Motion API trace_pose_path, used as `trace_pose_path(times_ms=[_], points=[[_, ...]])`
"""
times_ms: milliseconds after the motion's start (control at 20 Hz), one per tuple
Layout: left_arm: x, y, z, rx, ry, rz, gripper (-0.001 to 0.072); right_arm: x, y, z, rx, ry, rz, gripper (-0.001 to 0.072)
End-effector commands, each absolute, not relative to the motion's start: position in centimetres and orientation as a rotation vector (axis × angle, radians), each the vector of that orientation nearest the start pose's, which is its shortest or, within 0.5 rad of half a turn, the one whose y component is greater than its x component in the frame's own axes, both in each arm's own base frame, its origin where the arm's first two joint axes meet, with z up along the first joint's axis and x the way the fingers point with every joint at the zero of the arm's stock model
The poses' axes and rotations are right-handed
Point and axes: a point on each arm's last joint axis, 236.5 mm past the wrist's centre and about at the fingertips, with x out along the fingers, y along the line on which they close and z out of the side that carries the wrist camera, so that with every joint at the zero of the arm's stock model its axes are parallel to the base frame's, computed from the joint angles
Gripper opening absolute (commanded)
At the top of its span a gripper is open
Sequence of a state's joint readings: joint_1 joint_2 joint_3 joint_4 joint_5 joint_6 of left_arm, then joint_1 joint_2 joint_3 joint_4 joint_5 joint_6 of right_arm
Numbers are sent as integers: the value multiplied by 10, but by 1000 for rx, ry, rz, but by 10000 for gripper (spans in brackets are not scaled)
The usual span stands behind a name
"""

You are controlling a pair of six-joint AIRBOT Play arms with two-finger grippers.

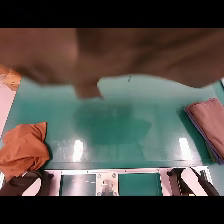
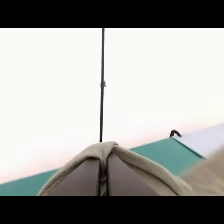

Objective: Fold the shirts.

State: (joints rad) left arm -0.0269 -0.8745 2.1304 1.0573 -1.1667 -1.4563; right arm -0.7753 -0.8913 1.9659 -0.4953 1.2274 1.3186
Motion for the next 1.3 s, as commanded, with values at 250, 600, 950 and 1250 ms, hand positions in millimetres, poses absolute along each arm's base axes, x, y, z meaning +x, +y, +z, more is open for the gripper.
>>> trace_pose_path(times_ms=[250, 600, 950, 1250], points=[[345, -103, 383, -189, 397, -408, 26, 379, -9, 352, 442, 338, 303, 18], [513, -104, 91, -222, 894, -361, 26, 498, -35, 62, 681, 720, 97, 18], [598, -68, 49, -301, 857, -284, 25, 588, -46, -12, 836, 809, 161, 18], [557, -62, 31, -338, 1048, -345, 26, 574, -39, 19, 809, 885, 303, 17]])
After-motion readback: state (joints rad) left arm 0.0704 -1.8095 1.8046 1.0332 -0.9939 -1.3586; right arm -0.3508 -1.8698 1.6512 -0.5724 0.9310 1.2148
